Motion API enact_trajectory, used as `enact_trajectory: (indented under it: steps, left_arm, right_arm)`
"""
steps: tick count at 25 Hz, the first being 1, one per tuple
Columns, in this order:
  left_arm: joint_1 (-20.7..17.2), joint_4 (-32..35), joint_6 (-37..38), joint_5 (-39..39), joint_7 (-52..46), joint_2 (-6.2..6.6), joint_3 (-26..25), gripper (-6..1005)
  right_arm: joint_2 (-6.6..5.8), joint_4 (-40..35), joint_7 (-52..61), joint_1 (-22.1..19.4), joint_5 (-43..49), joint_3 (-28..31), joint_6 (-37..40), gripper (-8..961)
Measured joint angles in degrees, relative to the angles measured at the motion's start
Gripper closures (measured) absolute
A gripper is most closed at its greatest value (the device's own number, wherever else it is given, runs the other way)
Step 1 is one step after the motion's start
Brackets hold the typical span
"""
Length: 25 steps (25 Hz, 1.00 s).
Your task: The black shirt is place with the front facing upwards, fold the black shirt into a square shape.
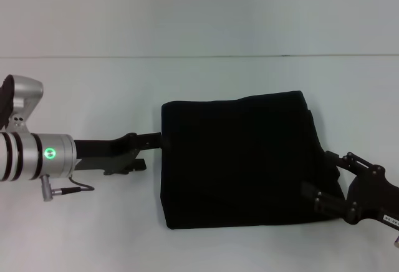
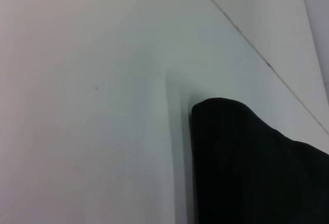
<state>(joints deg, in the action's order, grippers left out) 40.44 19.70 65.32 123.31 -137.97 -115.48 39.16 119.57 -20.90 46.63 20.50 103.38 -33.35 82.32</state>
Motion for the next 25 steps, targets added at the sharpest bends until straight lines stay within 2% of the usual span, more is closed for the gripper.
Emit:
enact_trajectory:
  steps: [5, 13, 18, 25]
  left_arm:
    - [0.79, -0.64, -0.09, 0.00, -0.03, -0.56, 0.05, 80]
    - [1.64, -0.75, -2.21, 0.01, 0.67, -2.21, 0.06, 92]
    - [2.04, -0.58, -2.28, 0.03, 1.52, -2.54, 0.24, 99]
    - [2.43, -0.35, -2.69, -0.02, 3.63, -3.95, 1.45, 225]
  right_arm:
    - [0.03, -0.01, 0.04, 0.09, -0.02, 0.22, 0.69, 85]
    - [0.05, 0.16, 0.04, 0.18, -0.06, 0.31, 1.47, 85]
    - [0.06, 0.16, 0.03, 0.11, -0.36, 0.45, 1.86, 85]
    - [0.14, 0.16, 0.05, 0.33, -0.46, 0.64, 2.23, 85]
